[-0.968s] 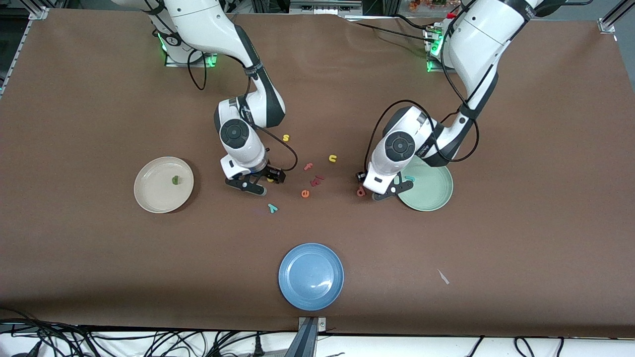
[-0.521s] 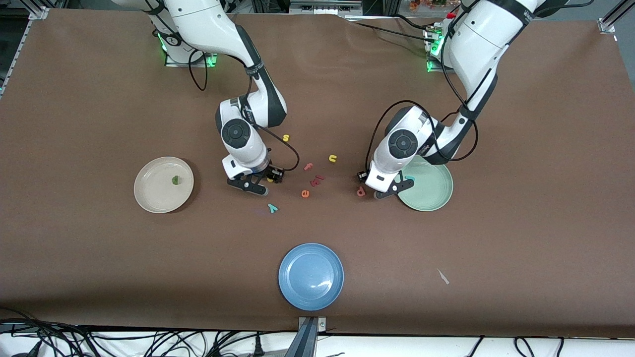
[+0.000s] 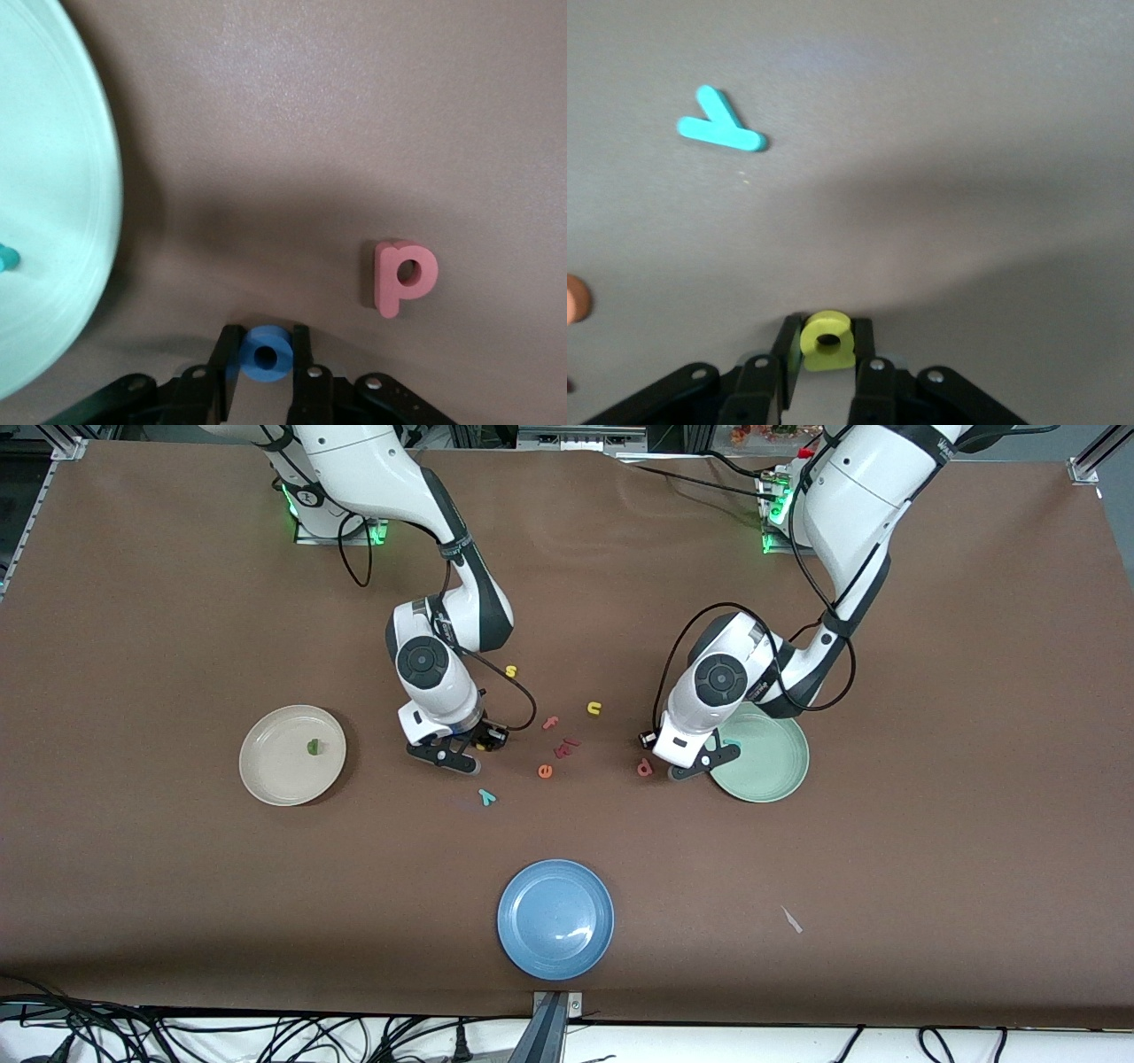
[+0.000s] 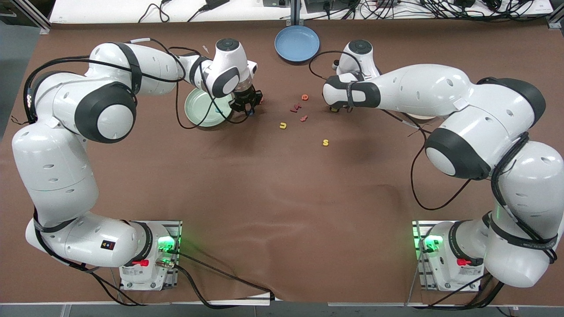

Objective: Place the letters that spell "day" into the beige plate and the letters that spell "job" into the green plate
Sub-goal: 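Place the blue o on the green plate while the right gripper places a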

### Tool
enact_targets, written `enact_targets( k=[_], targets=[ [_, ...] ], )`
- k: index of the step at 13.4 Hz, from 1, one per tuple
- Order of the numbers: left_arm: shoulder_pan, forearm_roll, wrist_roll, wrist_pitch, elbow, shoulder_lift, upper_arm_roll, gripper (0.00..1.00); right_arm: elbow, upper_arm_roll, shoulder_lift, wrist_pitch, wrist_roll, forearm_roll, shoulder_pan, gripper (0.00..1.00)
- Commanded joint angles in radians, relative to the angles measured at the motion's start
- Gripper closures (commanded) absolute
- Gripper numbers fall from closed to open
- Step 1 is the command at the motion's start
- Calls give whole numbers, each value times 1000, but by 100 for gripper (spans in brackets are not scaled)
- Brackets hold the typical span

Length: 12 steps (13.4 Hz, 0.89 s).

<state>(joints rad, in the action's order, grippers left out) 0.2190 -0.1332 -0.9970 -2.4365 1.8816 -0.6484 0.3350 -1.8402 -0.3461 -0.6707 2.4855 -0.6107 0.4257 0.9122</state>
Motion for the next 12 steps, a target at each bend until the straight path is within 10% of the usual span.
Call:
enact_targets(
  k=[1,12],
  targets=[
    [-10,15,14,72,11,59,-2,100,53,7,-30,-22,5,22,-7,96],
    [-208,3,414,356,-65,98,-10,100,12,-249,104,-367,400,13,-29,100]
  ],
)
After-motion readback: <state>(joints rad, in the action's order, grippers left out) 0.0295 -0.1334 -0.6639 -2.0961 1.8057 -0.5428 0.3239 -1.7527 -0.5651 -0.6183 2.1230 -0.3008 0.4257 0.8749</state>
